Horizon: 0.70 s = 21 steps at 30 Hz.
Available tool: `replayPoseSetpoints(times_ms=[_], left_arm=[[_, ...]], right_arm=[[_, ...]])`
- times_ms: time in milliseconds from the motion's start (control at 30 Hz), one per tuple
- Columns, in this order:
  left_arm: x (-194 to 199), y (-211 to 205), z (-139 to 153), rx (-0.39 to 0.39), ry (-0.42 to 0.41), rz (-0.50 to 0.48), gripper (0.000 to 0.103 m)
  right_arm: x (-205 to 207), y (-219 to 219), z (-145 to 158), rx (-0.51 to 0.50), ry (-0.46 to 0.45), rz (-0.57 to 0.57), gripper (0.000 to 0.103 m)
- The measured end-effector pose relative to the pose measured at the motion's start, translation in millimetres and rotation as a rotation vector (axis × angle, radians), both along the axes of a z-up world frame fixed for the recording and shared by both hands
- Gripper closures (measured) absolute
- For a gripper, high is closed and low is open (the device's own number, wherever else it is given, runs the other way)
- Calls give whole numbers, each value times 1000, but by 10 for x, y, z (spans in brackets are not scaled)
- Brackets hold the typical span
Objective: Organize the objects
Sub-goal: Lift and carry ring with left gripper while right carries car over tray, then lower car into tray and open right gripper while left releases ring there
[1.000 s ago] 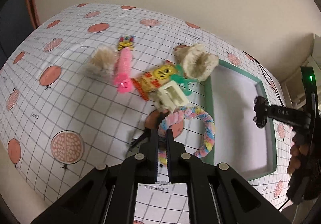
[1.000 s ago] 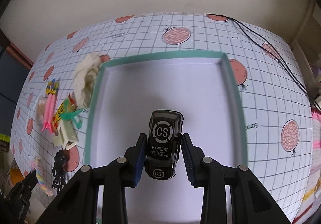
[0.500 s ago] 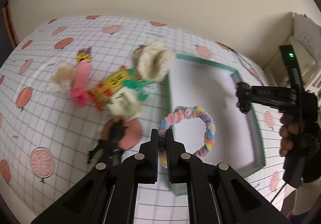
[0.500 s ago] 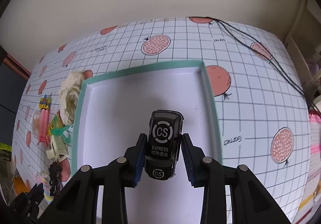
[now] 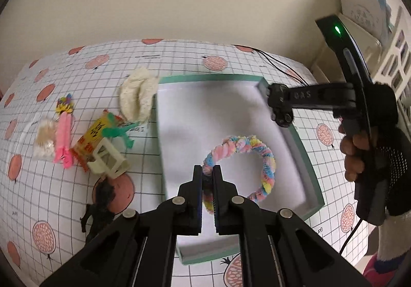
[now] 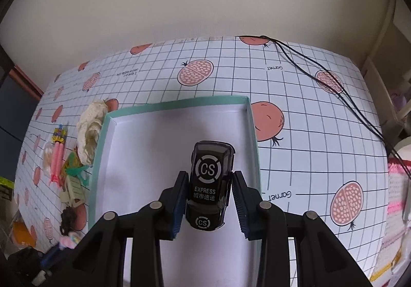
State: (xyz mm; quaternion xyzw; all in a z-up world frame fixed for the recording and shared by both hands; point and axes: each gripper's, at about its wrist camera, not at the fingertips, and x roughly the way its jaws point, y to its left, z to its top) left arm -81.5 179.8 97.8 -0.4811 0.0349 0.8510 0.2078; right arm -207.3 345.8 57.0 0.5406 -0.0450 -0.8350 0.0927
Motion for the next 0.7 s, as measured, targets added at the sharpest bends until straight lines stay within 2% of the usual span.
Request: replayPoseSetpoints(times_ms=[433, 700], left_arm=[[-197, 247, 18, 14, 18, -53, 96], [-442, 301, -69, 20, -6, -35, 96]], right_arm=[[-56, 44, -33, 1, 10, 3, 66], [-66, 109, -4, -33, 22, -17, 66]])
